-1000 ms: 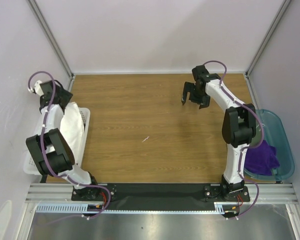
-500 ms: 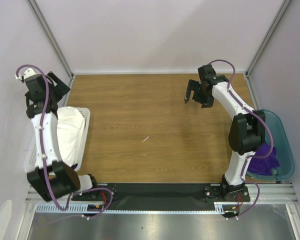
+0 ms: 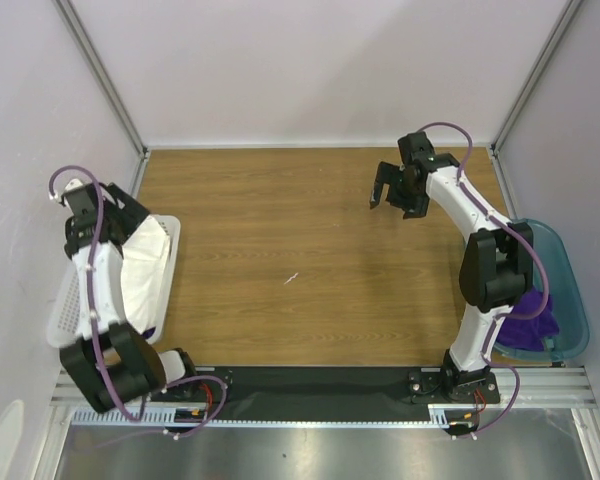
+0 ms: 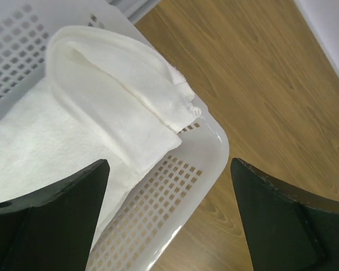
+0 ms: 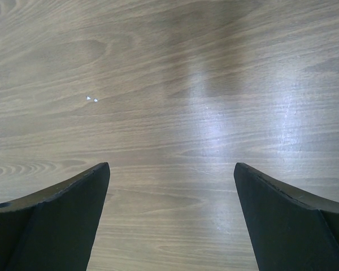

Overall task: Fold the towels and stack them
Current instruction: Neatly place the folded towel into the bin

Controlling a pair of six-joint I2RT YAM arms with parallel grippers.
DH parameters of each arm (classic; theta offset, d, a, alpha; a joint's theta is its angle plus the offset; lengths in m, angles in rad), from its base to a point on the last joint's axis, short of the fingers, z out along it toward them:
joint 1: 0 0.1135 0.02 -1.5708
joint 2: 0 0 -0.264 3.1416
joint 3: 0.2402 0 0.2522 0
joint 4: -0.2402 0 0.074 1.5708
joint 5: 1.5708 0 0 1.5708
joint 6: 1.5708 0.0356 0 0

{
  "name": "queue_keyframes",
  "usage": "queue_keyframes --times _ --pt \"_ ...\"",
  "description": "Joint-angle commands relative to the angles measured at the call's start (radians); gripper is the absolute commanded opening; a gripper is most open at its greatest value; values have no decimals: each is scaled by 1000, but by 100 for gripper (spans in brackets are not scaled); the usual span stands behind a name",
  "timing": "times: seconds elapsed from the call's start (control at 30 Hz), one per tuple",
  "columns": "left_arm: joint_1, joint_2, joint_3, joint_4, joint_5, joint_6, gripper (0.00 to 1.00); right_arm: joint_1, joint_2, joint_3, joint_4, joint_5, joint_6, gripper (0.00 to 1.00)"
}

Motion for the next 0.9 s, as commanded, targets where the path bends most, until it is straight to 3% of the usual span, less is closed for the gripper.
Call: queue_keyframes --times 0.0,0.1,0.13,0.23,0.3,0.53,0.73,0.87 --pt "9 126 119 47 85 -33 92 0 -56 -38 38 6 -18 100" --pt "9 242 195 51 105 -49 76 -2 -70 -81 71 11 -19 100" --pt "7 276 222 57 103 -58 65 -3 -72 -90 75 5 -18 100" --pt "7 307 258 106 91 -76 46 -8 -70 -107 86 0 -15 100" --pt "6 324 261 174 88 -79 40 -12 -64 -110 91 2 -9 100" --pt "-7 434 271 326 93 -5 43 -40 -38 -96 81 -12 7 100" --pt "-7 503 284 304 53 84 44 -43 -10 -61 52 -9 11 100" --pt "-7 470 250 254 31 135 44 -43 2 -69 58 -9 22 100"
